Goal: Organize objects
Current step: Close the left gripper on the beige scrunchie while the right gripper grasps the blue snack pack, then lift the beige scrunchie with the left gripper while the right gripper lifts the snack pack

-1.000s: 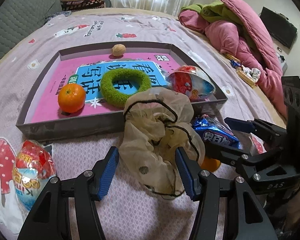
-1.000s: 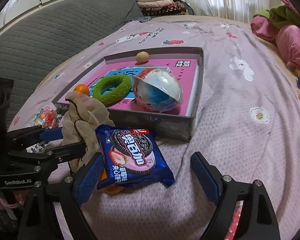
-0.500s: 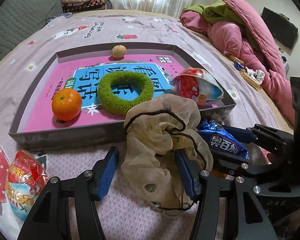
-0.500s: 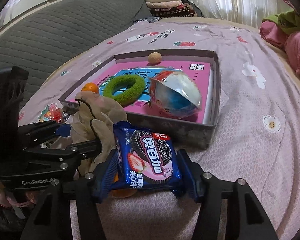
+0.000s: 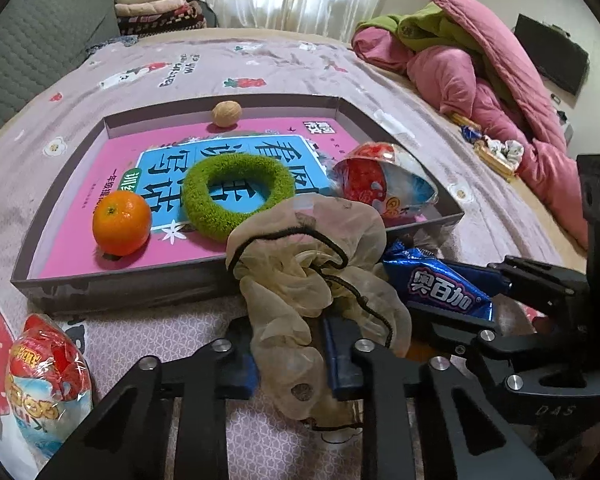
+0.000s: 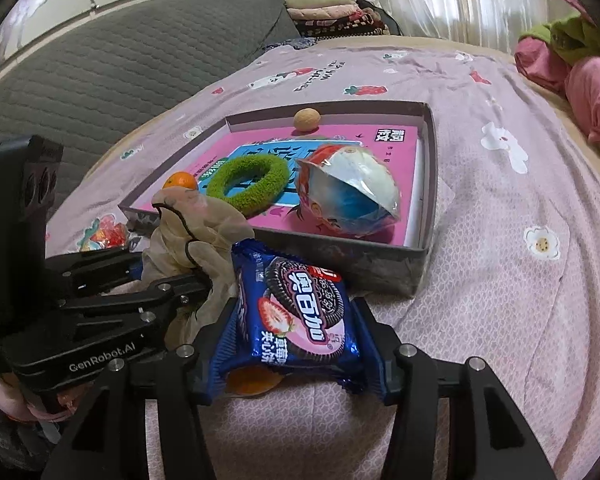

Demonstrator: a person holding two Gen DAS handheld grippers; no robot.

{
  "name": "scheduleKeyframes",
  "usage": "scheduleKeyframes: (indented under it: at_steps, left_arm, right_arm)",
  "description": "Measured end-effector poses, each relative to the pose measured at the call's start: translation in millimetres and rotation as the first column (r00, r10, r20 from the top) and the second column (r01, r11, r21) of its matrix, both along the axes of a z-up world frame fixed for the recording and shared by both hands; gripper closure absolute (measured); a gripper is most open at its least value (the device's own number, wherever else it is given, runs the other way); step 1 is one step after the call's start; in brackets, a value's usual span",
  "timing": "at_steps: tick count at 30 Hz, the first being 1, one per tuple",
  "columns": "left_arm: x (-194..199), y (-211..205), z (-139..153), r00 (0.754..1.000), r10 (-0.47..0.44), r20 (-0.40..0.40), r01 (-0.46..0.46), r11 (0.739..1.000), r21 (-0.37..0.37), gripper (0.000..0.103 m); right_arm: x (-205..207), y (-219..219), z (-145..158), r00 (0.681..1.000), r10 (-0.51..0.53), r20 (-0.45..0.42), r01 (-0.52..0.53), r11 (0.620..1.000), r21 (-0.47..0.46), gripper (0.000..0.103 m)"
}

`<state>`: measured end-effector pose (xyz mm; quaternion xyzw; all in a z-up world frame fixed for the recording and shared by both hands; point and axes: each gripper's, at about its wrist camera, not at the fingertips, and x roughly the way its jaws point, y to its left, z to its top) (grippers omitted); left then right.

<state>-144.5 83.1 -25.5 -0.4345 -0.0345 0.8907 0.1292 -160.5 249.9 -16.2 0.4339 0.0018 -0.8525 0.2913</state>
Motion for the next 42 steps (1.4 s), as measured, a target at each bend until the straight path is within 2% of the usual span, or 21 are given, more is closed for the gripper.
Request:
scheduleKeyframes:
  at_steps: [18,26,42]
  left_arm:
    - [11.4,-13.8,22.4,0.998,0.023,-0.057,-0.021,0.999,0.046,0.089]
    - [21.8,-18.5,40.1,0.994,0.036,-0.108,-0.033,0.999,0.037,0.089]
    - [38.0,-43.2,74.6,0.981,0.100,-0.168,-0.091,0.994,0.063,0.089]
  right_arm:
    - [12.7,2.6,16.8,0.998,0.002,-0.059,-0.005,0.999,-0.051,0.051]
    - [20.9,-1.3,27.0,0.994,-0.004,-0.106,-0.005,0.997,-0.081,0.051]
    - [36.3,-9.7,53.3,0.982,-0.010,-0.186,-0.012,0.993,-0.118,0.051]
